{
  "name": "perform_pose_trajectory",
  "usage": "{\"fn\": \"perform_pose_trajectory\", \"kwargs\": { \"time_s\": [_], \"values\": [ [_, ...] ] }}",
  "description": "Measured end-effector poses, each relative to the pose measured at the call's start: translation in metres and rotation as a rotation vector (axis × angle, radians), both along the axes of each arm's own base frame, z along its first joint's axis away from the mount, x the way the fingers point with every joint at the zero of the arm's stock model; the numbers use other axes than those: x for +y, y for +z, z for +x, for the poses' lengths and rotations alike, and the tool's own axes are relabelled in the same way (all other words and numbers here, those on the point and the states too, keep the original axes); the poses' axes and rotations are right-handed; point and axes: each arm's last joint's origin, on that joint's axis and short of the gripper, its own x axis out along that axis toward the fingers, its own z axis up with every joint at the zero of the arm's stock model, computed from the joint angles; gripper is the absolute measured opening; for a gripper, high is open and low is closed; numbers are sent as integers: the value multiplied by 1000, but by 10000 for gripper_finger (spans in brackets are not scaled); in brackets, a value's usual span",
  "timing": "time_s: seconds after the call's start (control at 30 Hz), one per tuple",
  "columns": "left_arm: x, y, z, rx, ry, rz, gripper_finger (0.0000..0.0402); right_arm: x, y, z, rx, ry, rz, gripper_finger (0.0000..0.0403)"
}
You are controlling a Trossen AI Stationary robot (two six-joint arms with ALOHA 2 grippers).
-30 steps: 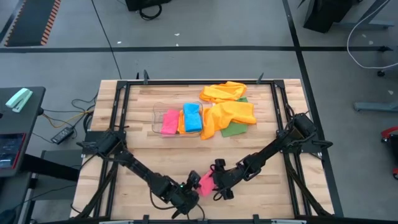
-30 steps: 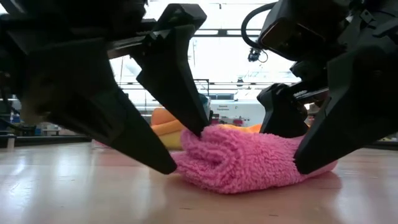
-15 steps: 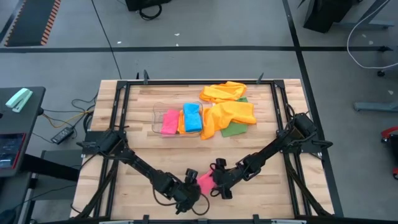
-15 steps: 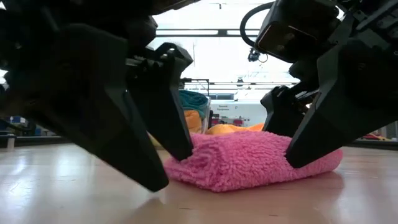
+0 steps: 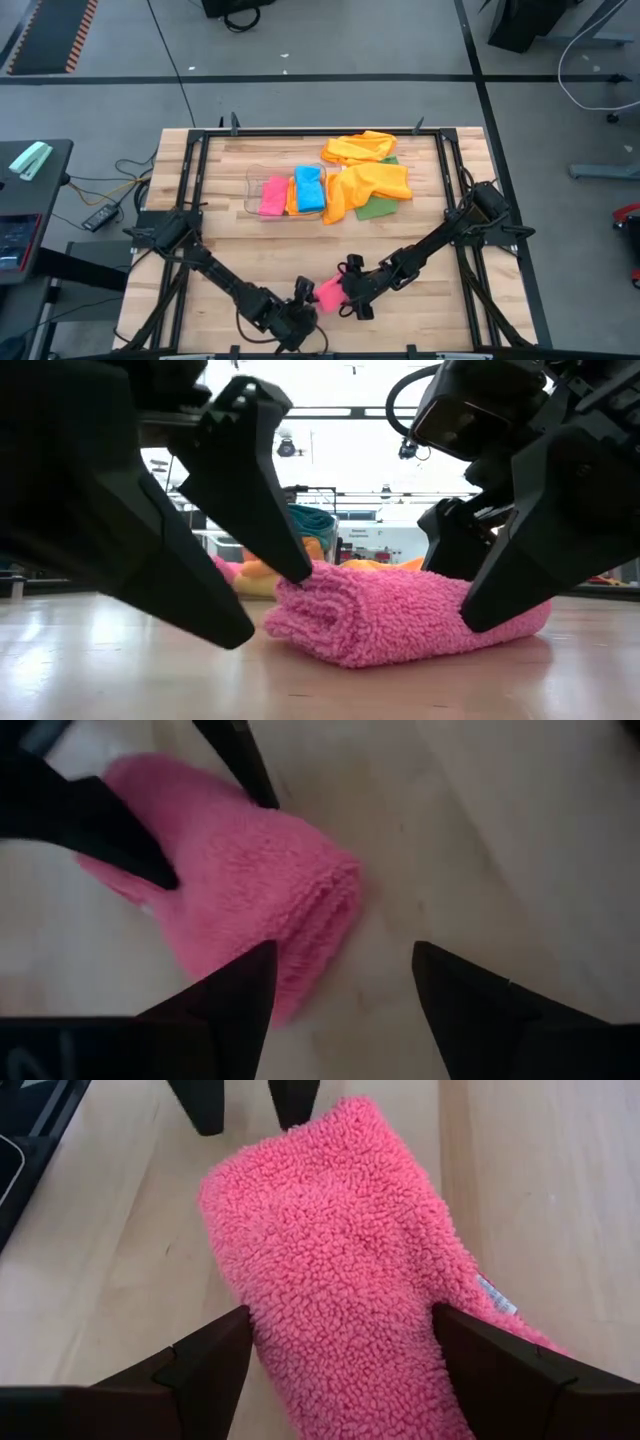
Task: Fold microfiber towels
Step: Put the folded pink microfiber cloth into the transparent bin
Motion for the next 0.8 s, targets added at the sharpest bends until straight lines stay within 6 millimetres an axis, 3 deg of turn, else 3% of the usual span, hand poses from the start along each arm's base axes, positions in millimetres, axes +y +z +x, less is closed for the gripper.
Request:
{"fn": "perform_pose_trajectory", "kwargs": {
  "time_s": [0.23,0.8],
  "values": [
    [-3,2,-3,-59,-29,183,244,2,0,-1,0,19,-6,314],
    [12,-2,9,-4,-110,245,244,1,0,-1,4,14,4,314]
  ]
}}
